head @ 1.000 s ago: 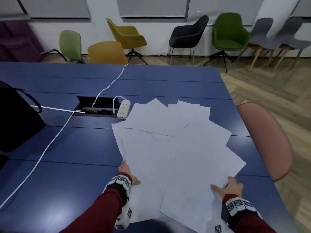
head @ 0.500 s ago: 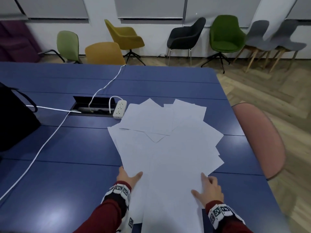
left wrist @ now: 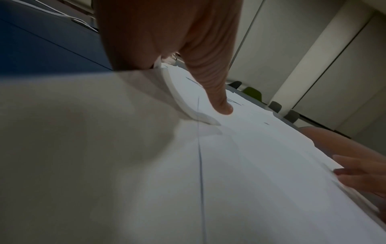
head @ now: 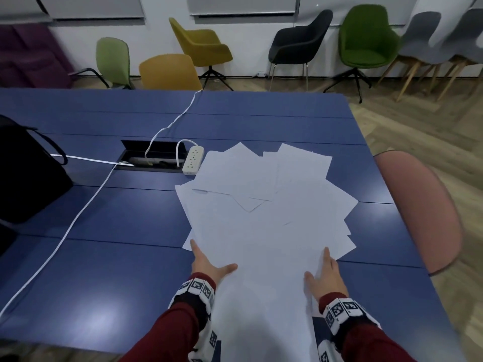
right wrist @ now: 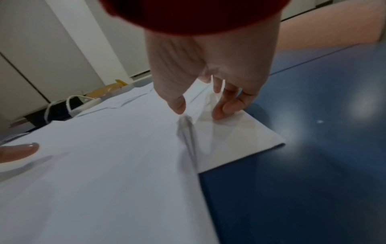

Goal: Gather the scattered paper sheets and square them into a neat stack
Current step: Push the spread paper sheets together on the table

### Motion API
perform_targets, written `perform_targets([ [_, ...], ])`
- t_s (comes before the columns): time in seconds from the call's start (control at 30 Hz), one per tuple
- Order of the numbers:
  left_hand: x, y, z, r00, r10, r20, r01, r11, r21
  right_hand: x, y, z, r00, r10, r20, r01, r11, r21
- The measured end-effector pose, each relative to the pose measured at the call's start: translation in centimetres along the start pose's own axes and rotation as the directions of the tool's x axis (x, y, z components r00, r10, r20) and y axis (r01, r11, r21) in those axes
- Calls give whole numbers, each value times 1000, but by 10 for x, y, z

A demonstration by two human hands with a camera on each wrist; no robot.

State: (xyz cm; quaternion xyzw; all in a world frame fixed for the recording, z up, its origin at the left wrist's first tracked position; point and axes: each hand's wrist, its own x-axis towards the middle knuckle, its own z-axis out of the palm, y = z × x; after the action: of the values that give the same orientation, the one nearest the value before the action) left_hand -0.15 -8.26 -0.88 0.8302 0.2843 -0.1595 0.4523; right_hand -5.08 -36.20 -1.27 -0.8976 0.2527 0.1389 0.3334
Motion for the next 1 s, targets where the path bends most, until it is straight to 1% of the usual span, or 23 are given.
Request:
perform_targets([
  [0.07, 4, -3, -1, 1000, -9, -1, 9, 1000, 3, -7, -5, 7, 1000, -7, -23, 5, 998, -65],
  [0.17, 14, -7, -8, 999, -24, -22, 24, 1000, -4, -16, -2, 17, 1000, -22, -14, 19, 979, -201],
  [0.23, 22, -9, -14, 999, -34, -40, 34, 999, -4, -13, -2, 16, 999, -34, -16, 29, 969, -243],
  [0.27, 28, -10, -18, 998, -40, -56, 40, 999, -4, -11, -2, 12, 999, -32, -32, 23, 970, -242],
  [0.33, 44, -13, -33, 990, -56, -127, 56, 998, -3, -8, 2, 7, 995, -40, -87, 22, 980, -199],
  [0.4, 60, -11, -51, 984, -49, -171, 57, 997, 44, -11, 11, 6, 991, -43, -129, 20, 984, -175],
  [0.47, 71, -4, -65, 991, 1, -135, 20, 987, 158, -13, 15, 3, 990, -37, -134, 16, 987, -160],
  [0.53, 74, 1, -67, 998, 55, -37, -40, 945, 324, -8, 10, -1, 990, -10, -143, -9, 992, -129],
  [0.6, 73, 2, -58, 994, 71, 82, -103, 851, 514, -2, 3, -4, 987, 58, -153, -79, 988, -134],
  [0.63, 70, 1, -52, 990, 85, 108, -133, 806, 577, 1, 3, -3, 984, 99, -150, -120, 983, -137],
  [0.67, 68, 0, -45, 987, 112, 113, -157, 785, 599, 1, 4, -1, 979, 139, -148, -160, 978, -135],
  [0.7, 64, 0, -39, 986, 136, 93, -164, 792, 588, 1, 6, 1, 975, 159, -154, -182, 972, -147],
  [0.77, 59, 3, -39, 991, 130, 23, -124, 860, 495, -1, 8, 6, 974, 157, -162, -185, 967, -173],
  [0.8, 61, 4, -42, 992, 128, 7, -118, 890, 441, 0, 8, 6, 975, 150, -166, -178, 970, -168],
  [0.83, 63, 6, -44, 992, 126, 17, -121, 901, 417, 1, 8, 5, 974, 148, -169, -174, 973, -153],
  [0.87, 65, 5, -46, 990, 132, 44, -138, 894, 425, 0, 7, 3, 972, 157, -177, -180, 976, -124],
  [0.93, 66, 2, -46, 982, 148, 120, -188, 855, 484, -1, 8, 5, 964, 178, -198, -197, 977, -80],
  [1.0, 60, -2, -44, 970, 163, 183, -239, 786, 570, -6, 6, 14, 962, 170, -215, -192, 978, -85],
])
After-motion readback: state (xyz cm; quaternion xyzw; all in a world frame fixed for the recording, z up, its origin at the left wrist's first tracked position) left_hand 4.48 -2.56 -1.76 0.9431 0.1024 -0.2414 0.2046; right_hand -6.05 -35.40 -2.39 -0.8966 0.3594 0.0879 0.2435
